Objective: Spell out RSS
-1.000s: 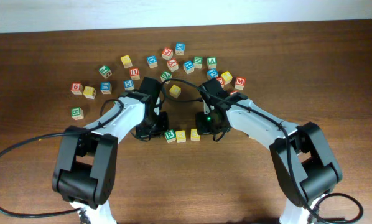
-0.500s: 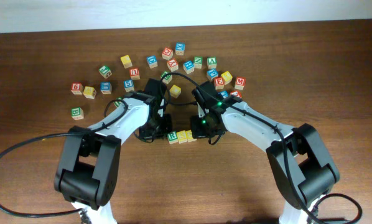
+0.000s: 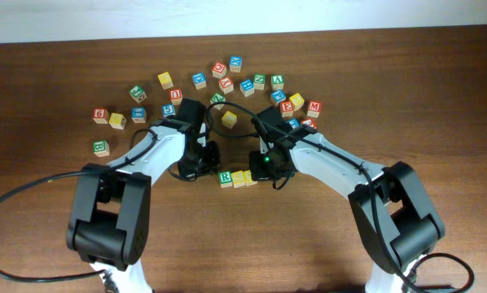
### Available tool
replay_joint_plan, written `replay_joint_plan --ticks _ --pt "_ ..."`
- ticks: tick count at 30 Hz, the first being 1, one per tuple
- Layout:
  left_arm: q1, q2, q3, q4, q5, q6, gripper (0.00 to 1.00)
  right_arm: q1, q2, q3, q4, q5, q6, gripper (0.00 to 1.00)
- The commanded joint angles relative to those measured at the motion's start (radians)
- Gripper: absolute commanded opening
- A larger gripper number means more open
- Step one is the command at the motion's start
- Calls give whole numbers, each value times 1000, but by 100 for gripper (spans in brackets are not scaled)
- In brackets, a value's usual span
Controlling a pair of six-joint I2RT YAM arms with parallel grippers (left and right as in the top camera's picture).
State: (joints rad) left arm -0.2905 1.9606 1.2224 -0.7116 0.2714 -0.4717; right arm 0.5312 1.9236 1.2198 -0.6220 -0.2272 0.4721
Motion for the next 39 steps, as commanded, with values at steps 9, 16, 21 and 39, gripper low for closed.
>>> replay_joint_plan --ticks 9,16,21,39 --pt "-3 21 -11 -6 107 21 0 12 -2 -6 2 -8 8 4" --pt "-39 21 -11 4 107 25 0 12 -2 -6 2 -8 8 4" --pt "11 21 0 14 99 25 0 12 -2 -12 2 -8 8 4" --pt "-36 21 -31 -77 16 40 0 12 -2 -48 -6 -128 188 4"
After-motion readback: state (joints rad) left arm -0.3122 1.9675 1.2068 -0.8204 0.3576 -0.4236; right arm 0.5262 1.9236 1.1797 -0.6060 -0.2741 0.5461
